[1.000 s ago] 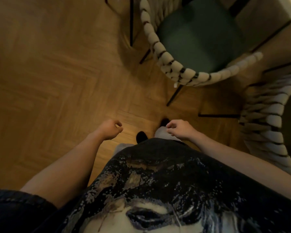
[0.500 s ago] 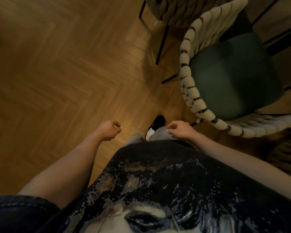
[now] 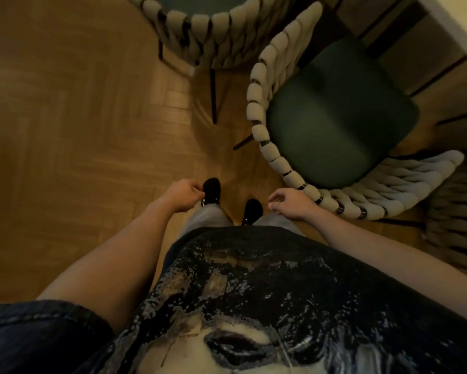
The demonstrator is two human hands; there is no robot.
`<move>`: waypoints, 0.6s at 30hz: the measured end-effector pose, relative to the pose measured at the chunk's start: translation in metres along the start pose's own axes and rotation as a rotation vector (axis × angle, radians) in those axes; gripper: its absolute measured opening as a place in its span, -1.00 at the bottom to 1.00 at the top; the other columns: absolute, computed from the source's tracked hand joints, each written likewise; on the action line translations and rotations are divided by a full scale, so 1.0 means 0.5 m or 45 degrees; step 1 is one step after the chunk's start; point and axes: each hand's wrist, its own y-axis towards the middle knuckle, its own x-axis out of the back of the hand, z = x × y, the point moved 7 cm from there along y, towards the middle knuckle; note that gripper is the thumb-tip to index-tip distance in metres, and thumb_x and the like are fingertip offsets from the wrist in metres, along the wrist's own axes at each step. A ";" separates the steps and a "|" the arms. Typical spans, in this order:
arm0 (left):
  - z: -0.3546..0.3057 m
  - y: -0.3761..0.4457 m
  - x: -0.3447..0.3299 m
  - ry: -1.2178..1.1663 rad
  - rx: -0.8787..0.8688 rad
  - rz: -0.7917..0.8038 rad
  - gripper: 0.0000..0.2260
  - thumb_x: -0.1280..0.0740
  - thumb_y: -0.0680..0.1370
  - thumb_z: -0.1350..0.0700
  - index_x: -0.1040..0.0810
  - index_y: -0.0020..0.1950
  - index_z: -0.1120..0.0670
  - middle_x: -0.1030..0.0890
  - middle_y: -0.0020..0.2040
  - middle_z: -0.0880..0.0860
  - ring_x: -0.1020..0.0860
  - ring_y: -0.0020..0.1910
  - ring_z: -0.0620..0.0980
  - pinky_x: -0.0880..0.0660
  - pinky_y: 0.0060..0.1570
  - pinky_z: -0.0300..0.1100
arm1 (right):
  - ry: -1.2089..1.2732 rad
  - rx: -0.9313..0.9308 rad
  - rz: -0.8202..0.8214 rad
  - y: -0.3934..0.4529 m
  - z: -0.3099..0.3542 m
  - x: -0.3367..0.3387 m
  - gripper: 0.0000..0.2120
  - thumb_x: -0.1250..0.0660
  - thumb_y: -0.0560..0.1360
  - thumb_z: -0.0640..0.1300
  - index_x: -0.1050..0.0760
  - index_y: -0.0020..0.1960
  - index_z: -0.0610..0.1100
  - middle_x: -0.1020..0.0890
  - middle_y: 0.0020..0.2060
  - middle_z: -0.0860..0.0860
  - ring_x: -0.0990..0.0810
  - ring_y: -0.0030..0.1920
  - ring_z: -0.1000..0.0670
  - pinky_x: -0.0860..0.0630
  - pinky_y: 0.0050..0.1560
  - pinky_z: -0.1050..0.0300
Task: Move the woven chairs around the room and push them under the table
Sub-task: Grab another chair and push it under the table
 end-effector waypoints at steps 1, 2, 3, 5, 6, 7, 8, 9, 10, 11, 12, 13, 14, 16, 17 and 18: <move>-0.021 0.013 0.017 0.031 -0.024 0.029 -0.80 -0.30 0.63 0.03 -0.56 0.23 0.05 -0.65 -0.01 0.08 -0.66 -0.11 0.06 -0.57 -0.26 -0.12 | 0.052 -0.027 -0.031 -0.001 0.002 0.005 -0.80 -0.38 0.60 -0.04 -0.59 0.21 -0.04 -0.64 0.00 0.04 -0.62 0.09 0.00 -0.56 0.10 0.07; -0.041 0.025 0.031 0.055 -0.040 0.065 -0.81 -0.30 0.64 0.04 -0.56 0.22 0.04 -0.65 0.00 0.09 -0.65 -0.08 0.07 -0.59 -0.22 -0.10 | 0.109 -0.056 -0.062 -0.003 0.002 0.009 -0.80 -0.37 0.61 -0.04 -0.59 0.21 -0.04 -0.63 0.02 0.05 -0.62 0.11 0.01 -0.57 0.14 0.05; -0.062 0.038 0.042 0.073 -0.058 0.103 -0.82 -0.29 0.64 0.05 -0.55 0.22 0.03 -0.64 0.00 0.09 -0.65 -0.06 0.08 -0.60 -0.17 -0.08 | 0.168 -0.088 -0.092 -0.004 0.001 0.010 -0.80 -0.37 0.61 -0.04 -0.59 0.21 -0.03 -0.63 0.04 0.05 -0.62 0.12 0.01 -0.57 0.16 0.04; -0.102 0.064 0.059 0.062 -0.075 0.160 -0.84 -0.27 0.65 0.07 -0.53 0.22 0.03 -0.64 0.02 0.10 -0.65 -0.02 0.09 -0.62 -0.08 -0.02 | 0.269 -0.143 -0.149 -0.007 -0.001 0.009 -0.81 -0.36 0.62 -0.06 -0.58 0.22 -0.03 -0.63 0.05 0.05 -0.61 0.12 0.01 -0.57 0.18 0.03; -0.120 0.077 0.066 0.013 -0.064 0.170 -0.85 -0.27 0.66 0.08 -0.52 0.21 0.04 -0.64 0.03 0.10 -0.65 -0.01 0.09 -0.64 -0.04 0.01 | 0.313 -0.165 -0.177 -0.009 -0.001 0.008 -0.80 -0.36 0.62 -0.07 -0.59 0.23 -0.05 -0.63 0.06 0.04 -0.61 0.13 0.01 -0.56 0.19 0.03; -0.139 0.088 0.071 -0.061 -0.050 0.174 -0.86 -0.26 0.67 0.08 -0.53 0.19 0.05 -0.64 0.04 0.11 -0.65 -0.02 0.09 -0.65 0.00 0.04 | 0.363 -0.192 -0.210 -0.011 -0.003 0.007 -0.79 -0.36 0.62 -0.08 -0.59 0.23 -0.06 -0.63 0.07 0.02 -0.60 0.13 0.00 -0.56 0.18 0.03; -0.159 0.097 0.075 -0.136 -0.039 0.178 -0.88 -0.25 0.67 0.08 -0.54 0.15 0.04 -0.64 0.05 0.11 -0.65 -0.02 0.09 -0.65 0.02 0.06 | 0.420 -0.227 -0.244 -0.015 -0.006 0.005 -0.80 -0.36 0.62 -0.07 -0.60 0.22 -0.07 -0.64 0.07 0.01 -0.61 0.12 0.00 -0.56 0.16 0.04; -0.181 0.103 0.077 -0.184 -0.047 0.178 -0.90 -0.24 0.68 0.08 -0.54 0.11 0.02 -0.64 0.05 0.11 -0.65 -0.03 0.09 -0.65 0.02 0.05 | 0.489 -0.270 -0.280 -0.019 -0.014 0.001 -0.82 -0.36 0.62 -0.07 -0.61 0.19 -0.05 -0.64 0.06 0.02 -0.61 0.10 0.00 -0.57 0.10 0.06; -0.204 0.109 0.078 -0.195 -0.072 0.182 -0.90 -0.24 0.68 0.08 -0.54 0.08 -0.01 -0.64 0.05 0.10 -0.65 -0.04 0.08 -0.66 0.00 0.03 | 0.573 -0.320 -0.314 -0.022 -0.024 -0.004 -0.85 -0.36 0.61 -0.05 -0.62 0.15 -0.03 -0.65 0.03 0.03 -0.62 0.07 0.01 -0.57 0.05 0.08; -0.226 0.115 0.076 -0.187 -0.102 0.189 -0.90 -0.24 0.68 0.07 -0.54 0.11 -0.01 -0.64 0.06 0.10 -0.65 -0.03 0.08 -0.66 -0.01 0.02 | 0.675 -0.380 -0.344 -0.025 -0.036 -0.012 -0.88 -0.36 0.61 -0.04 -0.62 0.11 -0.02 -0.66 0.01 0.04 -0.64 0.03 0.02 -0.59 0.04 0.09; -0.245 0.122 0.072 -0.177 -0.124 0.200 -0.88 -0.25 0.68 0.07 -0.54 0.18 0.01 -0.64 0.07 0.09 -0.66 -0.03 0.08 -0.66 -0.01 0.01 | 0.807 -0.449 -0.365 -0.029 -0.050 -0.021 -0.88 -0.36 0.61 -0.02 -0.62 0.09 -0.03 -0.67 0.01 0.03 -0.65 0.01 0.02 -0.62 0.06 0.05; -0.263 0.129 0.067 -0.171 -0.135 0.211 -0.81 -0.25 0.68 0.06 -0.51 0.27 0.03 -0.63 0.08 0.10 -0.66 -0.02 0.09 -0.66 -0.03 0.00 | 0.978 -0.533 -0.383 -0.033 -0.066 -0.032 -0.85 -0.36 0.61 -0.01 -0.60 0.10 -0.05 -0.67 0.01 0.01 -0.66 0.00 0.00 -0.63 0.10 0.00; -0.276 0.139 0.062 -0.174 -0.136 0.219 -0.74 -0.26 0.68 0.06 -0.47 0.36 0.04 -0.63 0.09 0.10 -0.66 -0.02 0.09 -0.65 -0.07 -0.01 | 1.181 -0.620 -0.405 -0.038 -0.081 -0.043 -0.80 -0.35 0.61 0.02 -0.59 0.13 -0.08 -0.67 0.04 -0.03 -0.66 0.02 -0.02 -0.63 0.12 -0.05; -0.301 0.158 0.053 -0.199 -0.133 0.212 -0.61 -0.29 0.66 0.04 -0.36 0.48 0.04 -0.61 0.12 0.11 -0.67 -0.02 0.10 -0.63 -0.13 -0.05 | 1.601 -0.747 -0.448 -0.049 -0.105 -0.063 -0.63 -0.34 0.60 0.12 -0.55 0.25 -0.13 -0.65 0.12 -0.08 -0.64 0.08 -0.08 -0.61 0.12 -0.08; -0.312 0.167 0.048 -0.223 -0.127 0.202 -0.56 -0.30 0.66 0.02 -0.32 0.52 0.02 -0.60 0.16 0.10 -0.67 0.00 0.10 -0.64 -0.13 -0.05 | 1.797 -0.781 -0.455 -0.051 -0.117 -0.069 -0.53 -0.32 0.60 0.18 -0.51 0.32 -0.15 -0.63 0.17 -0.10 -0.62 0.11 -0.11 -0.58 0.09 -0.07; -0.322 0.176 0.043 -0.263 -0.108 0.198 -0.52 -0.31 0.65 -0.01 -0.29 0.54 0.01 -0.58 0.20 0.09 -0.66 0.02 0.10 -0.65 -0.10 -0.04 | 1.989 -0.799 -0.460 -0.050 -0.127 -0.074 -0.44 -0.30 0.59 0.23 -0.46 0.39 -0.16 -0.62 0.21 -0.12 -0.61 0.14 -0.14 -0.57 0.07 -0.07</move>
